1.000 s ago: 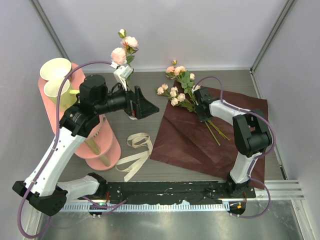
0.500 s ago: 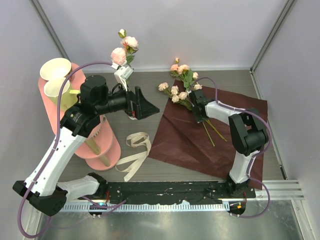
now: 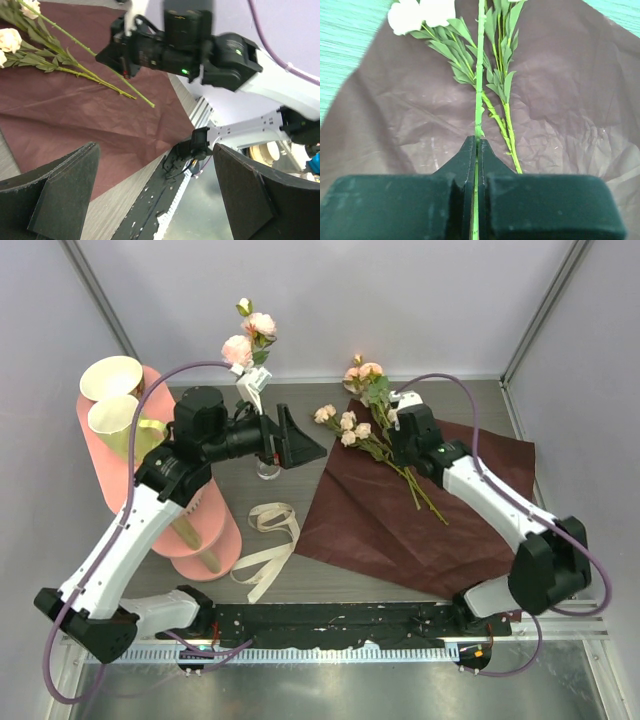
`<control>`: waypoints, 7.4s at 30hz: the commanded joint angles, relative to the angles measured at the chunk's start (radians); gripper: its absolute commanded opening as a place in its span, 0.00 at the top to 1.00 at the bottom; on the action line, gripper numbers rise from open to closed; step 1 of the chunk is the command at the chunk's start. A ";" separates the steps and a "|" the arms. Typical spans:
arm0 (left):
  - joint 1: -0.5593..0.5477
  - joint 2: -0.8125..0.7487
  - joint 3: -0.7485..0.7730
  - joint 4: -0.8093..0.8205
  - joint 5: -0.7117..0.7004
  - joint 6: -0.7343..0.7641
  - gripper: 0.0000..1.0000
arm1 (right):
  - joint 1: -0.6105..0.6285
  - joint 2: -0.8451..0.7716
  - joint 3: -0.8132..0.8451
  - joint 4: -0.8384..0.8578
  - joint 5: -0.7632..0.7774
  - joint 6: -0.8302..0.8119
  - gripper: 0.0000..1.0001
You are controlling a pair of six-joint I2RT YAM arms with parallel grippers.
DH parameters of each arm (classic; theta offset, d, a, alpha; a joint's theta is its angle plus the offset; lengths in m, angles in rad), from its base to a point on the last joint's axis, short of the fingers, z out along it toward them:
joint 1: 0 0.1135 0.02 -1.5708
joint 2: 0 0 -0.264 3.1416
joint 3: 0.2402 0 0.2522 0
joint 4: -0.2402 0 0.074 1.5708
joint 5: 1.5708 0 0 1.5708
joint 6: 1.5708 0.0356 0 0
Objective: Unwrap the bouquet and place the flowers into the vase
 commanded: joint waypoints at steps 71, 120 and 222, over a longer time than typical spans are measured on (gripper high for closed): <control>-0.220 0.204 0.145 0.261 -0.191 -0.201 0.22 | -0.001 -0.540 -0.170 0.497 -0.735 0.236 0.99; -0.179 0.225 0.622 -0.187 -0.887 0.421 1.00 | 0.010 -0.703 -0.127 0.186 -0.231 0.179 0.21; 0.097 0.229 0.082 0.212 -1.024 0.251 0.84 | 0.010 -0.624 -0.200 0.172 -0.258 0.191 0.21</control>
